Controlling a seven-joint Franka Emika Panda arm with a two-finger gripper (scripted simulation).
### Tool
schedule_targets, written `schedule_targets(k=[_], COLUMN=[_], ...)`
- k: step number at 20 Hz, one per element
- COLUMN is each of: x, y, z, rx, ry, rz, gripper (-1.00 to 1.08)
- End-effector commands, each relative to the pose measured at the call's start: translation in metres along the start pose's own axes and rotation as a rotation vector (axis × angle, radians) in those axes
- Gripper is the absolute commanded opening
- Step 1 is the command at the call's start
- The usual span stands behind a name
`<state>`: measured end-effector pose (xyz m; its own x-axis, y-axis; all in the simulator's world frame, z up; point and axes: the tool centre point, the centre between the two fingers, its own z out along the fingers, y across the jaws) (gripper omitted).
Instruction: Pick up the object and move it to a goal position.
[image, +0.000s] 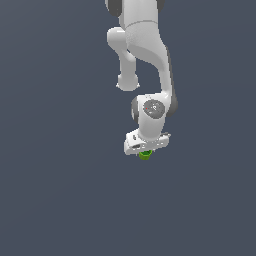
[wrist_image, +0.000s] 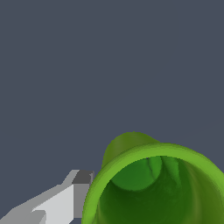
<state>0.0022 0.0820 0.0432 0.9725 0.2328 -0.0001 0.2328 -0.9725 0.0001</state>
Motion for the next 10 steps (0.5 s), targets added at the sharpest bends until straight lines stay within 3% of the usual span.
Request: schedule_targets(k=[1, 10], x=[0.0, 0.002], y=[0.0, 0.001], z=[0.001, -0.022], rx=[0.0, 0.0], ry=[0.0, 0.0], rz=[-0.001, 0.0], gripper=[-1.0, -1.0])
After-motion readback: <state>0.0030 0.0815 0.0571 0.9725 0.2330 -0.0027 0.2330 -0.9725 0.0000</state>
